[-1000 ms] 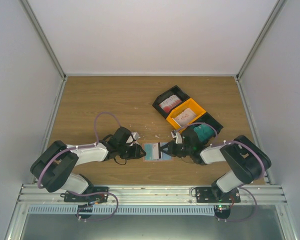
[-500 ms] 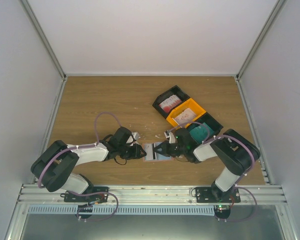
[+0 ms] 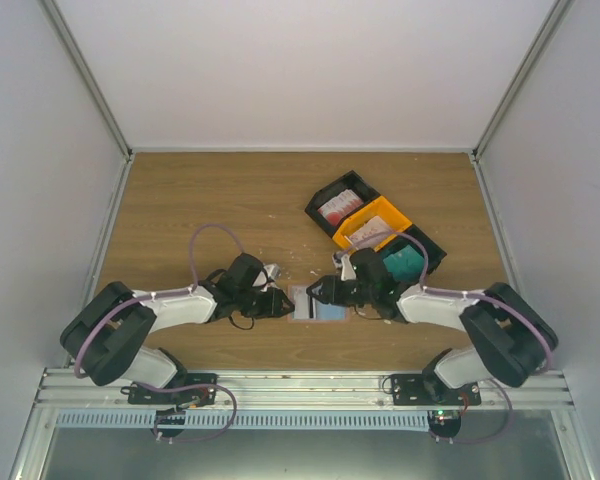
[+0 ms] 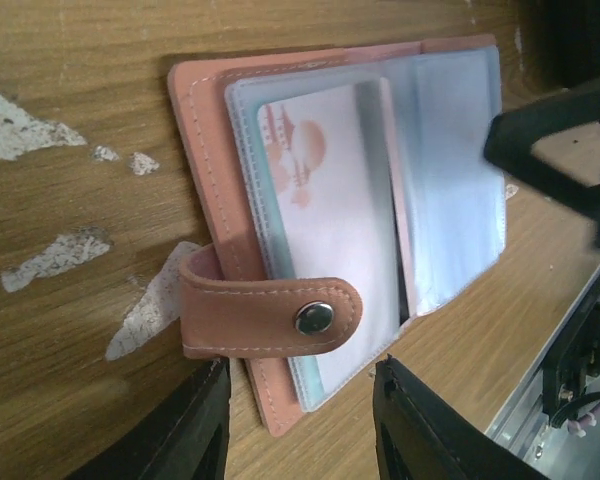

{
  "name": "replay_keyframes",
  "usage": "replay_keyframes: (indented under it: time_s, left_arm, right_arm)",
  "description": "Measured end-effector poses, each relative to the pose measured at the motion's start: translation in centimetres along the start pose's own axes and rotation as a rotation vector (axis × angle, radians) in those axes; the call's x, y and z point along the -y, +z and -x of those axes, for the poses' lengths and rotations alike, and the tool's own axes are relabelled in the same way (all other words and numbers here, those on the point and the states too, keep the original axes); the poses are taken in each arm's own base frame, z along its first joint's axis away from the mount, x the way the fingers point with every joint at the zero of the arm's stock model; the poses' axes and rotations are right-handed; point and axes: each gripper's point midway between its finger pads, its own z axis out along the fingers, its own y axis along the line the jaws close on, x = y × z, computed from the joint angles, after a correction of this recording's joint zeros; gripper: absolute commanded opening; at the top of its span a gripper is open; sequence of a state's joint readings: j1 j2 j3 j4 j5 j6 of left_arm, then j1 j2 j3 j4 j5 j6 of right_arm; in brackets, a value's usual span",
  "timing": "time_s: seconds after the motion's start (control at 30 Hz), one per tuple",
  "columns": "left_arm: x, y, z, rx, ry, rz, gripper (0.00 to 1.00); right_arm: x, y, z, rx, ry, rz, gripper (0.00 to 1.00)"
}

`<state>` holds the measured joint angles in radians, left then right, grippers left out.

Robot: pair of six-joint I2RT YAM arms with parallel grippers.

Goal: Put the credit cards into the card holder
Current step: Insert the credit card into the card holder, then pick up the credit card from the storage box.

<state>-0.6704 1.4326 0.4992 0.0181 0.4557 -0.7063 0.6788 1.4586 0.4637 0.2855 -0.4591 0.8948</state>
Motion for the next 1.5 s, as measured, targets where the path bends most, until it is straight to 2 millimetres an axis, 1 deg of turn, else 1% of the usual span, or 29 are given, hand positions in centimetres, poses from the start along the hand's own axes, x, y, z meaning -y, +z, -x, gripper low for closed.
replay_keyframes:
  time_s: [0.1, 0.23, 0.3, 0.33, 0.4, 0.43, 0.53, 0.6, 0.67, 0.73, 0.8, 0.83, 0.93, 1.03, 1.13, 1.23, 1.3, 1.4, 1.5]
  left_arm:
    - [0.4, -0.3, 0.2, 0.013, 0.008, -0.011, 0.46]
    - [1.1, -1.0, 1.0, 0.047, 0.021, -0.025, 0.5]
    - [1.4, -1.4, 1.5, 0.069, 0.023, -0.03, 0.53]
    - [1.5, -1.6, 1.9, 0.083, 0.022, -0.031, 0.54]
    - [1.7, -2.0, 2.9, 0.11, 0.019, -0.033, 0.56]
    - [1.9, -2.2, 3.5, 0.124, 0.017, -0.034, 0.56]
    - [2.5, -2.8, 5.7, 0.169, 0.013, -0.042, 0.58]
    - [3.0, -2.9, 7.4, 0.191, 0.006, -0.049, 0.58]
    - [3.3, -2.9, 9.0, 0.21, -0.002, -0.054, 0.59]
    - [3.5, -2.6, 10.7, 0.229, -0.018, -0.059, 0.58]
    - [3.6, -2.3, 12.3, 0.245, -0.034, -0.059, 0.58]
    - [3.7, -2.1, 13.3, 0.256, -0.043, -0.062, 0.58]
    - [3.9, -1.5, 15.8, 0.289, -0.06, -0.072, 0.57]
    - [4.0, -0.6, 17.6, 0.309, -0.079, -0.086, 0.56]
    - [3.8, 0.7, 18.7, 0.314, -0.099, -0.098, 0.55]
    - [3.1, 2.2, 19.0, 0.301, -0.127, -0.104, 0.49]
    - [2.7, 3.1, 19.2, 0.294, -0.14, -0.108, 0.45]
    - [2.0, 4.3, 19.2, 0.282, -0.152, -0.112, 0.41]
    - [1.8, 5.3, 19.5, 0.277, -0.153, -0.122, 0.37]
  right_arm:
    - [-1.2, -1.1, 1.9, 0.039, -0.072, -0.044, 0.59]
    - [-3.6, -2.8, 6.6, 0.114, -0.228, -0.139, 0.63]
    - [-4.5, -3.9, 9.3, 0.158, -0.302, -0.188, 0.65]
    - [-5.0, -4.6, 11.0, 0.181, -0.339, -0.213, 0.65]
    - [-5.0, -5.9, 14.8, 0.222, -0.396, -0.269, 0.65]
    - [-4.6, -6.5, 16.9, 0.246, -0.416, -0.301, 0.65]
    - [-2.5, -7.5, 21.5, 0.258, -0.445, -0.39, 0.65]
    - [-0.8, -7.6, 24.2, 0.241, -0.467, -0.443, 0.65]
    - [0.9, -7.1, 26.1, 0.202, -0.49, -0.488, 0.64]
    - [2.5, -5.8, 27.5, 0.147, -0.523, -0.521, 0.62]
    - [4.2, -4.0, 28.2, 0.075, -0.55, -0.548, 0.62]
    - [5.1, -3.1, 28.2, 0.038, -0.561, -0.556, 0.62]
    - [7.7, -0.9, 27.4, -0.075, -0.578, -0.572, 0.63]
    - [9.3, 0.3, 26.5, -0.154, -0.587, -0.573, 0.63]
    - [9.5, 1.0, 26.5, -0.183, -0.597, -0.561, 0.58]
    - [9.8, 1.7, 26.7, -0.199, -0.605, -0.551, 0.53]
    - [10.2, 2.1, 26.5, -0.218, -0.608, -0.547, 0.49]
    - [10.9, 2.8, 26.1, -0.242, -0.611, -0.541, 0.49]
    - [10.6, 3.1, 26.2, -0.246, -0.617, -0.53, 0.49]
